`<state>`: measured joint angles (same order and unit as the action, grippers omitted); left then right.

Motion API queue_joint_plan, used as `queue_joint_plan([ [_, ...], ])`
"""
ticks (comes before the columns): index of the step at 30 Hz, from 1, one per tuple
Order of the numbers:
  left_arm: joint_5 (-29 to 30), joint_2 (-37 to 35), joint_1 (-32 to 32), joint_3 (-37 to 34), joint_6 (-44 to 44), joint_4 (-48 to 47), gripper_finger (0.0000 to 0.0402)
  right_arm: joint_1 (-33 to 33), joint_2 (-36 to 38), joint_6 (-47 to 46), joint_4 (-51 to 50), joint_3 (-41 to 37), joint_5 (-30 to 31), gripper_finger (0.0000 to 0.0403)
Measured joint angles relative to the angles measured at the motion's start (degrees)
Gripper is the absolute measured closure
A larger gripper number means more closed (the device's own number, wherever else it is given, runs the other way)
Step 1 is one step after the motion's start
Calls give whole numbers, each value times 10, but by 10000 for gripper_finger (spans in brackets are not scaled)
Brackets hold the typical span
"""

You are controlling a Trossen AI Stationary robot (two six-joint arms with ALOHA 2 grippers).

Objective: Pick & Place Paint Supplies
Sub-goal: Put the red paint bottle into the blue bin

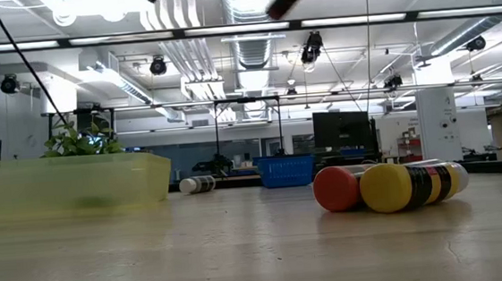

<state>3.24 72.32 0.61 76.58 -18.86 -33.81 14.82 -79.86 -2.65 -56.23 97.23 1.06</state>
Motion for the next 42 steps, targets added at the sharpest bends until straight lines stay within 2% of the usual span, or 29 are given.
queue_joint_plan([
  [5, 67, -48, 0, 0, 15, -70, 80, 116, -123, -37, -95, 109, -98, 292],
  [10, 106, -85, 0, 0, 16, -145, 80, 156, -243, -53, -144, 231, -101, 292],
  [16, 116, -112, 0, 0, 38, -212, 80, 166, -397, -66, -231, 379, -101, 292],
  [21, 116, -127, 0, 0, 53, -250, 80, 170, -438, -87, -224, 342, -75, 292],
  [27, 115, -140, 0, -7, 67, -262, 80, 174, -476, -86, -229, 362, -21, 292],
  [36, 100, -145, 0, -48, 53, -250, 80, 211, -498, -97, -222, 376, -21, 292],
  [42, 96, -145, 0, -80, 16, -205, 80, 231, -512, -74, -213, 377, -18, 292],
])
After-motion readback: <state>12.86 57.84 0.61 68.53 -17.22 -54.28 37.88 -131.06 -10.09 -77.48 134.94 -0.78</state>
